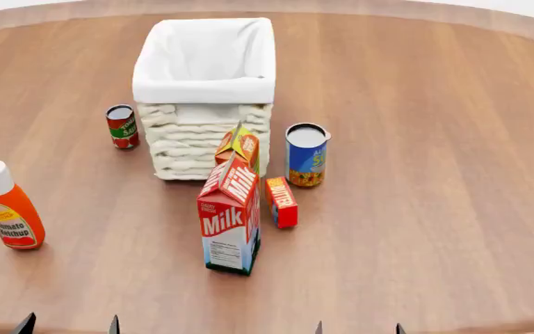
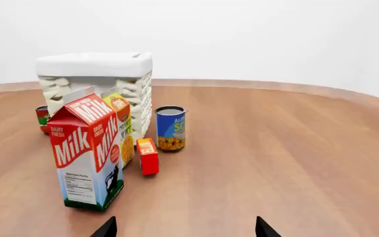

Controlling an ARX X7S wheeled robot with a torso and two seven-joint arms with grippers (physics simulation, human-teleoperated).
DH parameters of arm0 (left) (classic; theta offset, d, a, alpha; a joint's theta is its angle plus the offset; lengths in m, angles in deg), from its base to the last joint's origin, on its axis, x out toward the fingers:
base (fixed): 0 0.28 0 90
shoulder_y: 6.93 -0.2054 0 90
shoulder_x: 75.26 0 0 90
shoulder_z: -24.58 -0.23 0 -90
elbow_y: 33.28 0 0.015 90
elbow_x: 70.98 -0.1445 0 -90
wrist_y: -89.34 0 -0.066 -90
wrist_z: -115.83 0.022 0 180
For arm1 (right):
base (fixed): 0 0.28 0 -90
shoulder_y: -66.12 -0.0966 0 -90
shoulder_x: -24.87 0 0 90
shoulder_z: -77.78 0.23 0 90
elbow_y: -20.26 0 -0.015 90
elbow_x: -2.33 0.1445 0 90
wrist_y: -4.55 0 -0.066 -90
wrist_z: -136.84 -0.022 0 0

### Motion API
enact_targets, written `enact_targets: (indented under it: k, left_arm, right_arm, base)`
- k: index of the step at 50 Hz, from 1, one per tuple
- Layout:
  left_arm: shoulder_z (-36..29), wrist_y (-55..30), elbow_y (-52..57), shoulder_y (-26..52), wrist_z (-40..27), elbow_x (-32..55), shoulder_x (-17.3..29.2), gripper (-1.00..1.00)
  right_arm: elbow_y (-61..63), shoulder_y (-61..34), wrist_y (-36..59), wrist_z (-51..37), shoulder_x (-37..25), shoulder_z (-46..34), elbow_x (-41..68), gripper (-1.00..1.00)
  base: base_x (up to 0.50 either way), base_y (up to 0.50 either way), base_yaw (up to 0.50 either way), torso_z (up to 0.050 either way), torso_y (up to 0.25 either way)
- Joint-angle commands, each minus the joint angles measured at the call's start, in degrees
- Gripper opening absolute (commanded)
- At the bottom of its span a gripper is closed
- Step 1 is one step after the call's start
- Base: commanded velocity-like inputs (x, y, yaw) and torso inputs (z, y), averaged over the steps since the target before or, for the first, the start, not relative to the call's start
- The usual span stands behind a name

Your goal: Pick up the butter and put it in the basket.

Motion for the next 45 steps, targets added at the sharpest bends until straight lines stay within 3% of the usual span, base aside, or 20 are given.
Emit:
enact_targets:
  k: [1, 9, 11, 12, 15, 45]
  left_arm:
    - [-2.4, 0.5, -0.7, 0.2, -2.4, 2.0, 2.0, 1.0]
    - [-4.4, -3.6, -1.8, 2.3, -2.8, 2.2, 3.6, 1.0]
    - [-3.6, -2.0, -1.0, 1.9, -0.6, 6.5, 3.4, 1.0]
    - [-3.5, -6.1, 0.5, 2.3, -1.1, 6.8, 3.7, 1.0]
    - [-3.7, -2.4, -0.9, 2.7, -2.8, 5.0, 3.9, 1.0]
    - [-6.5, -0.3, -1.9, 2.7, -5.7, 5.6, 5.5, 1.0]
  right_arm:
    - [0.2, 0.1, 0.2, -0.9, -0.8, -0.9, 0.8, 1.0]
    - [-3.8, -2.4, -2.5, -3.4, -2.0, -2.1, 3.3, 1.0]
    - [-4.5, -2.6, -5.3, -1.4, -2.5, -2.9, 4.9, 1.0]
    - [-4.4, -2.8, -6.3, -1.1, -2.3, -2.6, 6.3, 1.0]
    - [-5.0, -3.8, -5.2, -2.9, -2.5, -3.5, 4.6, 1.0]
    - [-3.0, -3.9, -1.7, -6.5, -5.4, -7.5, 4.2, 1.0]
  base:
    - [0.0, 0.0, 0.0, 0.0, 0.0]
    - [0.0, 0.0, 0.0, 0.0, 0.0]
    - [0.0, 0.0, 0.0, 0.0, 0.0]
    - [0.0, 0.0, 0.5, 0.0, 0.0]
    - [0.0, 0.0, 0.5, 0.0, 0.0]
    - [0.0, 0.0, 0.5, 0.0, 0.0]
